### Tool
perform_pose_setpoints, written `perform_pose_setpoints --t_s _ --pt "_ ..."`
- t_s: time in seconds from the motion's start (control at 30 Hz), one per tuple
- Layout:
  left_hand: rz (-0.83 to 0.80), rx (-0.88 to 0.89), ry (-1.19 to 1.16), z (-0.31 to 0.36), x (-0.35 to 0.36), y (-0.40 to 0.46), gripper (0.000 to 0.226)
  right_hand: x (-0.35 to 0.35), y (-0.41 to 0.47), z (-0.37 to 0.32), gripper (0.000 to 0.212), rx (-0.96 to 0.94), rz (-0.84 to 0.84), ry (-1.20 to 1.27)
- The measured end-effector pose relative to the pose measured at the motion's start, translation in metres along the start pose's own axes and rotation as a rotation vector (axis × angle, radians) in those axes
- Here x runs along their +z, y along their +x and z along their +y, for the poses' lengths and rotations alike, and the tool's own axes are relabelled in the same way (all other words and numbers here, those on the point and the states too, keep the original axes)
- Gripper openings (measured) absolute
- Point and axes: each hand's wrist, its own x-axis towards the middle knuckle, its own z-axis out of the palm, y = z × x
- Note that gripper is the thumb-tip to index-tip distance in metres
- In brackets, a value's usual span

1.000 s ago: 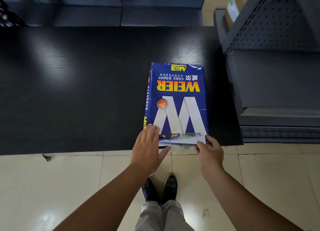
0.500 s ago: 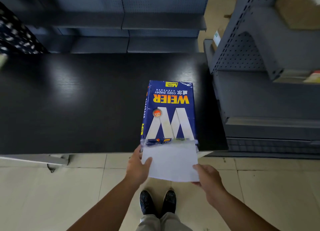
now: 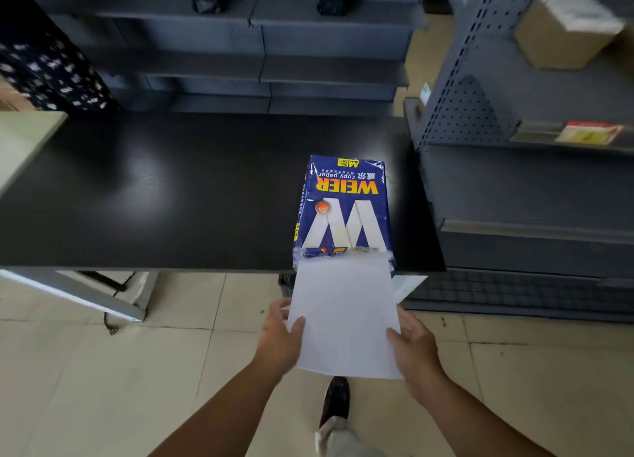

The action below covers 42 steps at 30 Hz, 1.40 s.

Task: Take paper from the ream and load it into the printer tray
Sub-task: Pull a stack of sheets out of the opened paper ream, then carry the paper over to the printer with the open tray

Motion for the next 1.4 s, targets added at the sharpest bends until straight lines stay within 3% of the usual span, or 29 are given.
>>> perform_pose_setpoints --t_s 0.27,0.47,0.87,1.1,1.4 --pt "0.065 0.215 0.053 -0.058 -0.055 -0.109 0.041 0.019 -0.126 0.047 0.051 -0.16 0.018 -0.027" --pt "0.223 0.143 -0.055 -0.103 -0.125 -0.172 0.043 0.071 -0.198 0.042 0.048 -0.268 -0.139 -0.057" --pt "0.741 -0.029 -0.408 -0.185 -0.309 -0.229 0.044 0.303 -0.272 0.002 0.048 -0.547 -0.607 -0.405" --pt "0.99 -0.174 -0.422 -0.219 -0.41 -0.214 0.049 0.458 -0.299 -0.023 0.055 -0.59 -0.901 -0.497" --pt "1.247 -0.28 -0.423 -0.251 -0.528 -0.199 0.05 0.621 -0.354 -0.048 0.05 -0.638 -1.129 -0.569"
